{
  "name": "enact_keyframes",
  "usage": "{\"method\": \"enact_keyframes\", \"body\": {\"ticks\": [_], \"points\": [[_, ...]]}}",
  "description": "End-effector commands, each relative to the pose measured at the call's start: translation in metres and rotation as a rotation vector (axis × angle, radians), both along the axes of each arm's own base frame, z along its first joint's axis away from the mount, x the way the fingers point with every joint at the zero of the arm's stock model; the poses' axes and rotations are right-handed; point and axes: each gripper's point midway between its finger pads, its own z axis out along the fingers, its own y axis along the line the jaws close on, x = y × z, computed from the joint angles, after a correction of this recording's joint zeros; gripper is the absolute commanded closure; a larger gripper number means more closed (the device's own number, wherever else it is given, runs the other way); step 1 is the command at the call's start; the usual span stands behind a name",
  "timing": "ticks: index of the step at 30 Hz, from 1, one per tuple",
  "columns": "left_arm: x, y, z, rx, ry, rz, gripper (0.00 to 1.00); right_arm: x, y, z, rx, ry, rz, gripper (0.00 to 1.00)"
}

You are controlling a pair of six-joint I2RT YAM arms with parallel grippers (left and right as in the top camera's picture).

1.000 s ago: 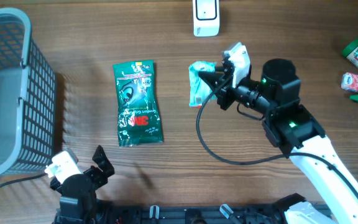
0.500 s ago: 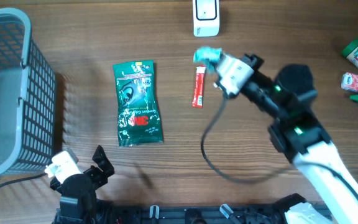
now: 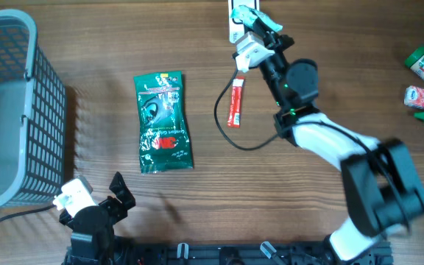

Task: Scan the item barcode
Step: 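Place the pale green packet at the top right corner and release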

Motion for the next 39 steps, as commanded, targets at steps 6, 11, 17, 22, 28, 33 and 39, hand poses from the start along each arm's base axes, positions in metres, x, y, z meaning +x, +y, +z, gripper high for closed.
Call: {"method": "enact_keyframes", "body": {"ticks": [6, 11, 17, 22, 28, 33, 39], "points": [[0.000, 0.003, 0.000, -0.001, -0.008, 0.021, 0.00, 0.079, 0.001, -0.027, 0.025, 0.009, -0.043, 0.96], [0.000, 0.003, 0.000, -0.001, -0.008, 0.021, 0.00, 0.120, 0.013, -0.059, -0.039, 0.129, 0.013, 0.96], [0.000, 0.003, 0.000, -0.001, -0.008, 0.021, 0.00, 0.153, 0.015, -0.087, -0.051, 0.159, 0.026, 0.96], [0.000, 0.003, 0.000, -0.002, -0.009, 0.021, 0.00, 0.155, 0.020, -0.102, -0.054, 0.186, 0.047, 0.96], [0.000, 0.003, 0.000, -0.001, -0.008, 0.021, 0.00, 0.155, 0.014, -0.082, -0.028, 0.125, 0.031, 0.96], [0.000, 0.003, 0.000, -0.001, -0.009, 0.021, 0.00, 0.159, -0.024, -0.025, 0.122, 0.058, -0.087, 0.96], [0.000, 0.003, 0.000, -0.001, -0.008, 0.021, 0.00, 0.167, -0.134, 0.013, 0.145, 0.104, -0.459, 0.96]]}}
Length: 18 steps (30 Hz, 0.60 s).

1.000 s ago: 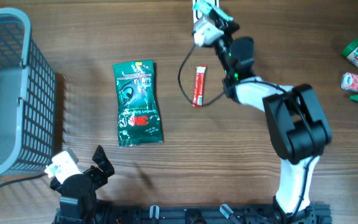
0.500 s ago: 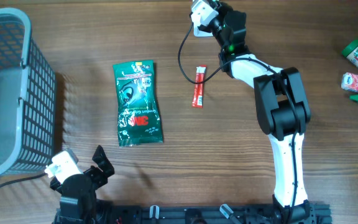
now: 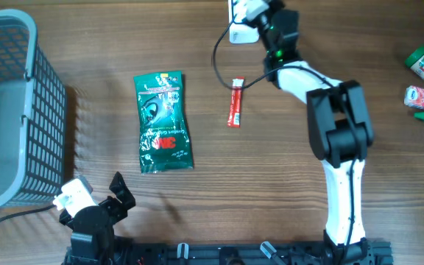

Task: Scan the item barcode
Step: 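Place the pale green packet at the top right corner and release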

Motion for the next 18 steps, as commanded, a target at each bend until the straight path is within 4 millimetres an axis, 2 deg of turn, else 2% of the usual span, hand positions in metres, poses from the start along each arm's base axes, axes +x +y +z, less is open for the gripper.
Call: {"method": "enact_keyframes", "body": {"ticks": [1, 3, 6, 8, 10, 14, 16, 18], "points": [[0.000, 0.003, 0.000, -0.001, -0.009, 0.021, 0.00, 0.000, -0.108, 0.075, 0.051, -0.016, -0.345, 0.96], [0.000, 0.003, 0.000, -0.001, -0.009, 0.021, 0.00, -0.001, -0.147, 0.053, 0.025, 0.109, -0.446, 0.96], [0.000, 0.003, 0.000, -0.001, -0.008, 0.021, 0.00, -0.010, -0.204, -0.004, -0.033, 0.347, -0.537, 0.96], [0.000, 0.003, 0.000, -0.001, -0.008, 0.021, 0.00, -0.022, -0.236, -0.039, -0.013, 0.480, -0.570, 0.96], [0.000, 0.003, 0.000, -0.001, -0.008, 0.021, 0.00, -0.033, -0.263, -0.060, 0.031, 0.559, -0.591, 0.96], [0.000, 0.003, 0.000, -0.002, -0.009, 0.021, 0.00, -0.057, -0.318, -0.091, 0.067, 0.683, -0.601, 0.96], [0.000, 0.003, 0.000, -0.001, -0.009, 0.021, 0.00, -0.069, -0.342, -0.098, 0.082, 0.721, -0.639, 0.96], [0.000, 0.003, 0.000, -0.001, -0.008, 0.021, 0.00, -0.079, -0.358, -0.104, 0.092, 0.751, -0.666, 0.94]]}}
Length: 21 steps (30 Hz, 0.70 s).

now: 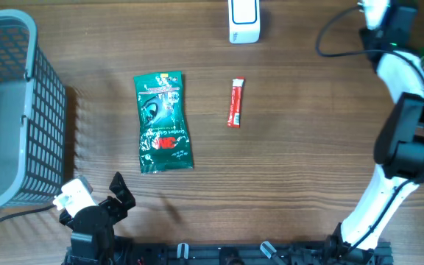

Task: Scan the item barcode
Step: 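Place the pale green packet at the top right corner and release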

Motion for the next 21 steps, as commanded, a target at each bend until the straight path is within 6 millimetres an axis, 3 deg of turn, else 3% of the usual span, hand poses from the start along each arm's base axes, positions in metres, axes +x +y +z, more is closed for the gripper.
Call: {"method": "enact_keyframes", "body": {"ticks": [1, 2, 6, 8, 10, 13, 17, 19, 21], "points": [[0.000, 0.003, 0.000, -0.002, -0.009, 0.021, 0.00, -0.014, -0.021, -0.012, 0.062, 0.032, -0.028, 0.88], [0.000, 0.003, 0.000, -0.001, -0.008, 0.021, 0.00, -0.018, -0.025, -0.015, 0.066, 0.046, -0.036, 0.79], [0.000, 0.003, 0.000, -0.001, -0.008, 0.021, 0.00, -0.028, -0.029, -0.024, 0.120, 0.078, -0.072, 0.27], [0.000, 0.003, 0.000, -0.001, -0.009, 0.021, 0.00, -0.031, -0.028, -0.026, 0.185, 0.060, -0.126, 0.10], [0.000, 0.003, 0.000, -0.001, -0.008, 0.021, 0.00, -0.033, -0.024, -0.021, 0.274, 0.031, -0.180, 0.00], [0.000, 0.003, 0.000, -0.002, -0.009, 0.021, 0.00, -0.033, -0.005, 0.008, 0.389, -0.021, -0.146, 0.00], [0.000, 0.003, 0.000, -0.001, -0.008, 0.021, 0.00, -0.045, 0.009, 0.083, 0.444, -0.131, -0.126, 0.00], [0.000, 0.003, 0.000, -0.001, -0.008, 0.021, 0.00, -0.059, 0.020, 0.122, 0.576, -0.210, -0.192, 0.00], [0.000, 0.003, 0.000, -0.001, -0.008, 0.021, 0.00, -0.072, 0.043, 0.148, 0.768, -0.251, -0.220, 0.00]]}}
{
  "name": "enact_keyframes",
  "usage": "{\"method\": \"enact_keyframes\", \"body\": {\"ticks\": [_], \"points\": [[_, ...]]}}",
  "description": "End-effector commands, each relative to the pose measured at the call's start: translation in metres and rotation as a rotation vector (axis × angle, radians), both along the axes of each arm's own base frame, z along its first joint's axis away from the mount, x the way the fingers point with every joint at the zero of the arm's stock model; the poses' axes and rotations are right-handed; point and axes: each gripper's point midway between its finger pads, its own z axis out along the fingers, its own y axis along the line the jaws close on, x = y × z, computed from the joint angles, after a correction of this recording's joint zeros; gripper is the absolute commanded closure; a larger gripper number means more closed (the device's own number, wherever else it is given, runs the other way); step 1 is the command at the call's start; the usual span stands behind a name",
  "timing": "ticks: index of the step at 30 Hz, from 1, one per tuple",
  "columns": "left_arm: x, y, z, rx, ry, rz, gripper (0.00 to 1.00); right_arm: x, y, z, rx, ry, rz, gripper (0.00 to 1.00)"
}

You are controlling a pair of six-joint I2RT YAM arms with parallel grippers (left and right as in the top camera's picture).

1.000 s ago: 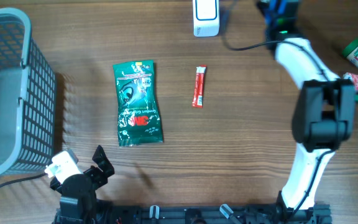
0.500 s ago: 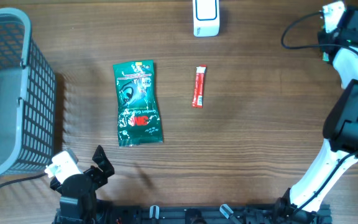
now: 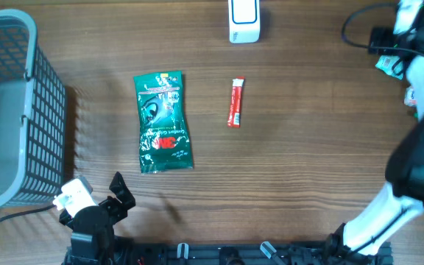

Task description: Scan the item barcode

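A green packet [image 3: 164, 123] lies flat left of the table's middle. To its right lies a small red sachet [image 3: 235, 102]. The white scanner [image 3: 243, 20] stands at the far edge, top centre. My left gripper [image 3: 121, 191] rests at the near left edge, open and empty, short of the packet. My right arm reaches up along the right edge. Its gripper [image 3: 390, 62] is near the far right corner, well away from the scanner and both packets. How its fingers stand does not show.
A grey mesh basket [image 3: 20, 110] fills the far left. Small grocery items sit at the right edge, mostly hidden behind my right arm; a pink one [image 3: 409, 94] peeks out. A black cable [image 3: 355, 26] loops by the right wrist.
My right wrist has shifted a little further right and nearer along the right edge, now covering the small items there. Left arm, packets and scanner are unchanged.
My right gripper was first at the scanner at the far edge, above the red sachet. Later it was still by the scanner with the arm stretched out. Then it was at the far right corner, and the scanner stood alone. It remains at the right edge.
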Motion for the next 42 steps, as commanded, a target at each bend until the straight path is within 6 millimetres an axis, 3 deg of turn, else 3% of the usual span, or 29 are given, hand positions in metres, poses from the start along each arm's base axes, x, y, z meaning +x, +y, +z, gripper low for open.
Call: {"method": "enact_keyframes", "body": {"ticks": [1, 4, 8, 9, 10, 12, 16, 20, 23, 27, 32, 38, 42], "points": [[0.000, 0.003, 0.000, -0.001, -0.008, 0.021, 0.00, -0.025, 0.064, 0.103, 0.454, -0.215, -0.069, 0.00], [0.000, 0.003, 0.000, -0.001, -0.008, 0.021, 0.00, -0.043, 0.124, 0.118, 0.747, -0.151, 0.017, 0.00], [0.000, 0.003, 0.000, -0.001, -0.008, 0.021, 0.00, -0.058, 0.205, 0.102, 0.927, 0.036, 0.188, 0.00], [0.000, 0.003, 0.000, -0.001, -0.008, 0.021, 0.00, -0.060, 0.238, 0.086, 0.912, 0.106, 0.254, 0.00], [0.000, 0.003, 0.000, -0.001, -0.009, 0.021, 0.00, -0.062, 0.254, 0.077, 0.889, 0.137, 0.302, 0.00], [0.000, 0.003, 0.000, -0.001, -0.008, 0.021, 0.00, -0.066, 0.294, 0.041, 0.796, 0.243, 0.374, 0.00], [0.000, 0.003, 0.000, -0.001, -0.008, 0.021, 0.00, -0.074, 0.333, -0.040, 0.572, 0.415, 0.294, 0.00], [0.000, 0.003, 0.000, -0.001, -0.008, 0.021, 0.00, -0.076, 0.346, -0.100, 0.385, 0.488, 0.237, 0.01], [0.000, 0.003, 0.000, -0.001, -0.009, 0.021, 0.00, -0.078, 0.349, -0.129, 0.358, 0.533, 0.202, 0.06], [0.000, 0.003, 0.000, -0.001, -0.009, 0.021, 0.00, -0.080, 0.350, -0.143, 0.370, 0.559, 0.190, 0.16], [0.000, 0.003, 0.000, -0.001, -0.009, 0.021, 0.00, -0.085, 0.360, -0.159, 0.408, 0.604, 0.224, 0.19], [0.000, 0.003, 0.000, -0.001, -0.008, 0.021, 0.00, -0.100, 0.364, -0.201, 0.417, 0.708, 0.236, 0.24], [0.000, 0.003, 0.000, -0.001, -0.008, 0.021, 0.00, -0.109, 0.369, -0.218, 0.437, 0.757, 0.240, 0.32]]}}
